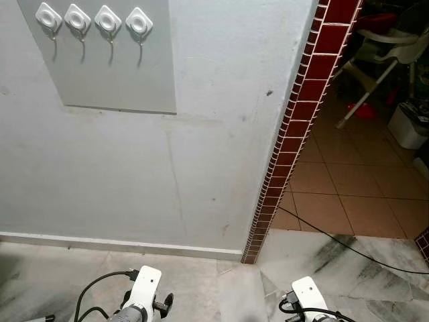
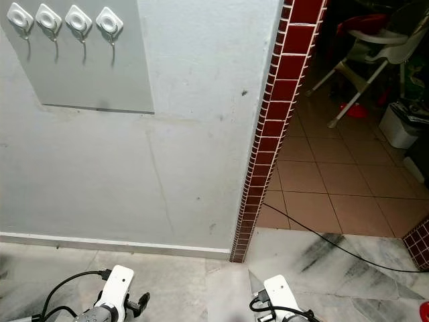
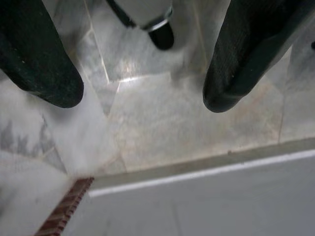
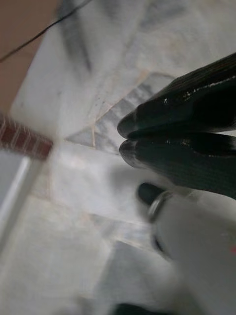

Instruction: Hang keys on a hook

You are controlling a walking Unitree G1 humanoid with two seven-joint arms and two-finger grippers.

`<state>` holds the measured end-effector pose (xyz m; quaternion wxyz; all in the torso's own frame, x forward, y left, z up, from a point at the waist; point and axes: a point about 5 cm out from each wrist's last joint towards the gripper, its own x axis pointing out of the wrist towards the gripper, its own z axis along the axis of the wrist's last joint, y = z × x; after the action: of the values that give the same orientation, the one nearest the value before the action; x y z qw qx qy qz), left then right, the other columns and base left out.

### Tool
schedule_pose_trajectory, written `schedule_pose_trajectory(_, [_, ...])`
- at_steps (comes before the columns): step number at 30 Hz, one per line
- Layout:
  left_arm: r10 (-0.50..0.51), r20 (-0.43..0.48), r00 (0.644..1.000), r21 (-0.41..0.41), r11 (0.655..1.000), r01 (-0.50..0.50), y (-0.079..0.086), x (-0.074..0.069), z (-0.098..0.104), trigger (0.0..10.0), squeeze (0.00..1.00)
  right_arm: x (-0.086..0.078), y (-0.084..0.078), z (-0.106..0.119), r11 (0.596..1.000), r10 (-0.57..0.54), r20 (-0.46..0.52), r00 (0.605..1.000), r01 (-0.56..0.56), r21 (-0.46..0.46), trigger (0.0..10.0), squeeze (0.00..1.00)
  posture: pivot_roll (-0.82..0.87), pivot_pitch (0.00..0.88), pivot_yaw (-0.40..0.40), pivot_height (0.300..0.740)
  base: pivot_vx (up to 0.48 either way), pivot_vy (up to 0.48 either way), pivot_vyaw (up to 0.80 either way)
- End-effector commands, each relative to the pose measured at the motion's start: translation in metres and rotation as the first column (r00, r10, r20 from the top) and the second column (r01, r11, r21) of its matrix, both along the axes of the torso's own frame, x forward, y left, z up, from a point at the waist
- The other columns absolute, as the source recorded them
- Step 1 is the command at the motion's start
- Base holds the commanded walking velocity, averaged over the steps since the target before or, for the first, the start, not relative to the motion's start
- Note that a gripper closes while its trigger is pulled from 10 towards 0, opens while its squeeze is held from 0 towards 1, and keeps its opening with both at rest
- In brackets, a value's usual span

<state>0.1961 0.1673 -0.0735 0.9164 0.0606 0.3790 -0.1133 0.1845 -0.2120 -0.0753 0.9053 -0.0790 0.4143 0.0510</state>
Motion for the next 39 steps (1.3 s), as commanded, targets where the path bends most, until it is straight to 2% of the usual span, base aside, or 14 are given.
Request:
schedule_pose_trajectory(1, [0.087, 0.109, 0.99, -0.092, 0.993, -0.077, 0.0, 0.023, 0.015, 10.0, 0.0, 0.019, -0.003, 0.012, 0.99, -0.125, 0.106, 0.986, 0.117, 0.082, 10.0, 0.0, 0.02, 0.0, -0.004, 0.715, 0.0, 0.0, 0.0])
schedule_pose_trajectory(3, [0.138, 0.207, 0.969, -0.155, 0.982, -0.107, -0.002, 0.041, 0.03, 10.0, 0.0, 0.034, -0.002, 0.024, 0.976, -0.185, 0.21, 0.96, 0.154, 0.153, 10.0, 0.0, 0.02, 0.0, 0.0, 0.715, 0.0, 0.0, 0.0])
schedule_pose_trajectory(6, [0.187, 0.315, 0.931, -0.224, 0.967, -0.118, -0.002, 0.06, 0.049, 10.0, 0.0, 0.05, 0.001, 0.039, 0.972, -0.202, 0.332, 0.921, 0.147, 0.184, 10.0, 0.0, 0.01, 0.0, 0.005, 0.715, 0.0, 0.0, 0.0])
schedule_pose_trajectory(7, [0.187, 0.315, 0.931, -0.224, 0.967, -0.118, -0.002, 0.06, 0.049, 10.0, 0.0, 0.05, 0.001, 0.039, 0.972, -0.202, 0.332, 0.921, 0.147, 0.184, 10.0, 0.0, 0.01, 0.0, 0.005, 0.715, 0.0, 0.0, 0.0])
schedule_pose_trajectory(9, [0.236, 0.407, 0.883, -0.275, 0.953, -0.128, 0.002, 0.073, 0.066, 10.0, 0.0, 0.063, 0.003, 0.054, 0.969, -0.195, 0.432, 0.88, 0.104, 0.226, 10.0, 0.0, 0.0, 0.0, 0.011, 0.715, 0.0, 0.0, 0.0])
schedule_pose_trajectory(14, [0.34, 0.553, 0.761, -0.39, 0.913, -0.124, 0.006, 0.083, 0.096, 10.0, 0.0, 0.079, 0.008, 0.085, 0.96, -0.211, 0.61, 0.764, 0.045, 0.275, 10.0, 0.0, -0.02, 0.0, 0.01, 0.715, 0.0, 0.0, 0.0])
schedule_pose_trajectory(17, [0.331, 0.594, 0.733, -0.388, 0.916, -0.099, 0.004, 0.084, 0.105, 10.0, 0.0, 0.082, 0.012, 0.096, 0.957, -0.207, 0.665, 0.718, 0.009, 0.289, 10.0, 0.0, -0.01, 0.0, 0.006, 0.715, 0.0, 0.0, 0.0])
schedule_pose_trajectory(19, [0.291, 0.671, 0.682, -0.385, 0.923, -0.015, -0.006, 0.089, 0.129, 10.0, 0.0, 0.089, 0.026, 0.121, 0.954, -0.179, 0.735, 0.654, -0.069, 0.293, 10.0, 0.0, -0.02, 0.0, 0.008, 0.715, 0.0, 0.0, 0.0])
schedule_pose_trajectory(21, [0.27, 0.7, 0.661, -0.37, 0.929, 0.012, -0.007, 0.091, 0.136, 10.0, 0.0, 0.091, 0.029, 0.129, 0.952, -0.166, 0.757, 0.632, -0.098, 0.29, 10.0, 0.0, -0.02, 0.0, 0.008, 0.715, 0.0, 0.0, 0.0])
schedule_pose_trajectory(26, [0.303, 0.708, 0.638, -0.424, 0.905, 0.041, -0.01, 0.097, 0.155, 10.0, 0.0, 0.101, 0.031, 0.161, 0.95, -0.164, 0.814, 0.557, -0.133, 0.282, 10.0, 0.0, -0.02, 0.0, 0.008, 0.715, 0.0, 0.0, 0.0])
schedule_pose_trajectory(29, [0.319, 0.689, 0.651, -0.439, 0.898, 0.025, -0.01, 0.092, 0.15, 10.0, 0.0, 0.099, 0.034, 0.162, 0.947, -0.158, 0.811, 0.564, -0.147, 0.287, 10.0, 0.0, -0.02, 0.0, 0.004, 0.715, 0.0, 0.0, 0.0])
schedule_pose_trajectory(33, [0.364, 0.634, 0.683, -0.451, 0.891, -0.056, -0.009, 0.092, 0.14, 10.0, 0.0, 0.098, 0.038, 0.15, 0.955, -0.132, 0.778, 0.615, -0.131, 0.266, 10.0, 0.0, 0.0, 0.0, -0.004, 0.715, 0.0, 0.0, 0.0])
schedule_pose_trajectory(35, [0.372, 0.629, 0.683, -0.462, 0.885, -0.057, -0.011, 0.096, 0.146, 10.0, 0.0, 0.1, 0.042, 0.154, 0.956, -0.121, 0.781, 0.613, -0.14, 0.258, 10.0, 0.0, 0.0, 0.0, -0.004, 0.715, 0.0, 0.0, 0.0])
schedule_pose_trajectory(39, [0.335, 0.651, 0.682, -0.415, 0.909, -0.05, -0.016, 0.106, 0.172, 10.0, 0.0, 0.105, 0.046, 0.177, 0.949, -0.139, 0.808, 0.573, -0.155, 0.273, 10.0, 0.0, 0.01, 0.0, -0.009, 0.715, 0.0, 0.0, 0.0])
